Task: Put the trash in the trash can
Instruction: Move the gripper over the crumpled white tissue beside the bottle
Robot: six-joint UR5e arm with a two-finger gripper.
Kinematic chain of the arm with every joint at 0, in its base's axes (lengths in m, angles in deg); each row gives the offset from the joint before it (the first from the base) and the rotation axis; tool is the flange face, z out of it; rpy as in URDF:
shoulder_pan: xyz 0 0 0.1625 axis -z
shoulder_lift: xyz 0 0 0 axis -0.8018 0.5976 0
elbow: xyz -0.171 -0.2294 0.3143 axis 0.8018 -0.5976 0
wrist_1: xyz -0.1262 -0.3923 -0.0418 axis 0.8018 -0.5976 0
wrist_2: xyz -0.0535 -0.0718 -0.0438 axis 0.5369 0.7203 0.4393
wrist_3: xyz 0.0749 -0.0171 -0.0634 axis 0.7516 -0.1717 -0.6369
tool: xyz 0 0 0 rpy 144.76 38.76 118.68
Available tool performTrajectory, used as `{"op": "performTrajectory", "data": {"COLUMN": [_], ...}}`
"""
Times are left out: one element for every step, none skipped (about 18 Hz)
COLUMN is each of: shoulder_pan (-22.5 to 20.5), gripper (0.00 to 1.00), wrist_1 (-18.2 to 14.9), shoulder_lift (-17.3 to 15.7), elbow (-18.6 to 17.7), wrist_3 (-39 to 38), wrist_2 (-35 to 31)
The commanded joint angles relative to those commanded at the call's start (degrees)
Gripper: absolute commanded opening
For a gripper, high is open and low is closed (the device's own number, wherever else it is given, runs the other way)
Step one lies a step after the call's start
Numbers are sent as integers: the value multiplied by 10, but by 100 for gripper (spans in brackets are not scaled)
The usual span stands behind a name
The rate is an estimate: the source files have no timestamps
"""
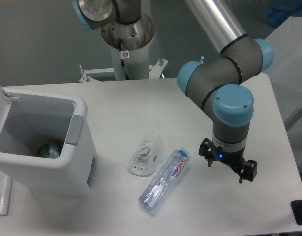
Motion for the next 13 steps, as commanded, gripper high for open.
{"op": "performTrajectory", "data": {"shoulder_pan": [0, 0, 1, 1, 2, 3, 6, 14, 21, 29, 41, 49, 55], "gripper": [100, 100, 100, 100, 100, 100, 100, 100, 100, 100, 100, 100, 100], "wrist_1": [0, -1, -3, -4, -4, -4, -4, -4, -4, -5, -4, 1, 1], "shoulder_lift": [-1, -2, -3, -4, -4, -6, -7, -8, -9, -13, -19, -28, -38], "elbow": [0, 0, -1, -2, -3, -4, -9, -16, -21, -29, -44, -60, -70], "wrist_3": [0, -1, -1, -4, -16, -30, -42, -55, -74, -92, -109, -118, -121], "wrist_2": [0, 1, 2, 5, 9, 11, 11, 11, 10, 9, 10, 14, 18]}}
